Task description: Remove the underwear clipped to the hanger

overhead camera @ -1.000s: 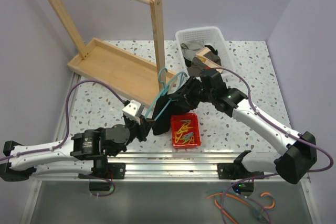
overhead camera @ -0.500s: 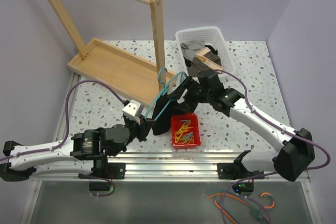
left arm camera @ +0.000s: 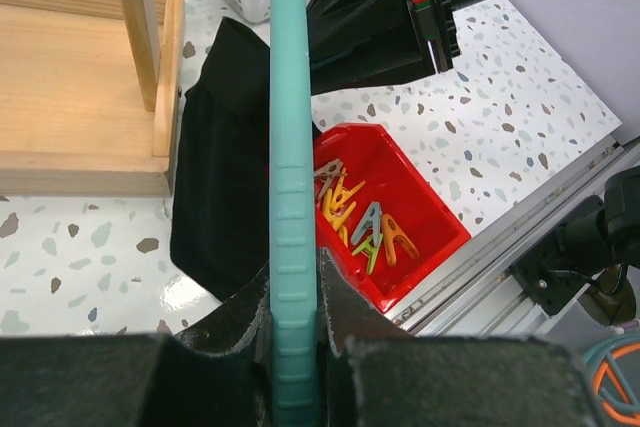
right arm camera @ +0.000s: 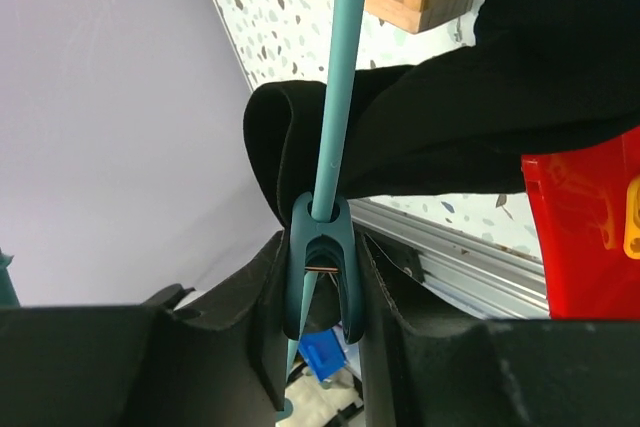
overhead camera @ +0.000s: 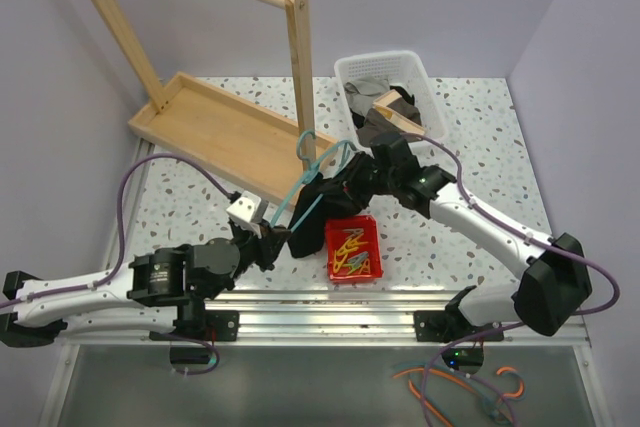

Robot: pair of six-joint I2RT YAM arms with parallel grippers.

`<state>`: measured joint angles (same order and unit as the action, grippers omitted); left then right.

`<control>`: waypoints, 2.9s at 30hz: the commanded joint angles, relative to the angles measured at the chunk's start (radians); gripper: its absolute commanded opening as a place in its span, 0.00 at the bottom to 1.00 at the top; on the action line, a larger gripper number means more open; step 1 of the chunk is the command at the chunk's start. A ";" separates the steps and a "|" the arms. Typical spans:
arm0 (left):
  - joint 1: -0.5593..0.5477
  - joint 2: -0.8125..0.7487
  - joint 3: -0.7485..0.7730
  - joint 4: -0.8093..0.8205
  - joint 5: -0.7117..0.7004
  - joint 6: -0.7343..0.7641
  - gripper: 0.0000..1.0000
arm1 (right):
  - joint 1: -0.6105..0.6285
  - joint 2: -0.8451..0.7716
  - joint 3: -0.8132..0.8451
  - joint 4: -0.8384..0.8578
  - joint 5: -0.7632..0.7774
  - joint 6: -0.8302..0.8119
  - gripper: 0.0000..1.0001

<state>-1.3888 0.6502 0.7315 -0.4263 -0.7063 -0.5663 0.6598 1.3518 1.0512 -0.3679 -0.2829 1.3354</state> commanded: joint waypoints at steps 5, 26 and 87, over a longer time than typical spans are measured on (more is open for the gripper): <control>-0.001 -0.026 -0.006 0.044 -0.041 -0.030 0.00 | -0.006 -0.066 -0.026 0.033 -0.024 0.019 0.04; -0.003 -0.043 -0.021 -0.003 -0.082 -0.070 0.00 | -0.017 -0.161 -0.143 0.205 -0.229 0.055 0.00; -0.003 -0.067 -0.029 0.003 -0.051 -0.040 0.00 | -0.062 -0.051 0.003 0.161 -0.073 0.018 0.59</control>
<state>-1.3899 0.5983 0.7036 -0.4473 -0.7265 -0.6064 0.6018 1.2896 0.9920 -0.1734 -0.3756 1.3762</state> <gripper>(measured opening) 0.159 0.576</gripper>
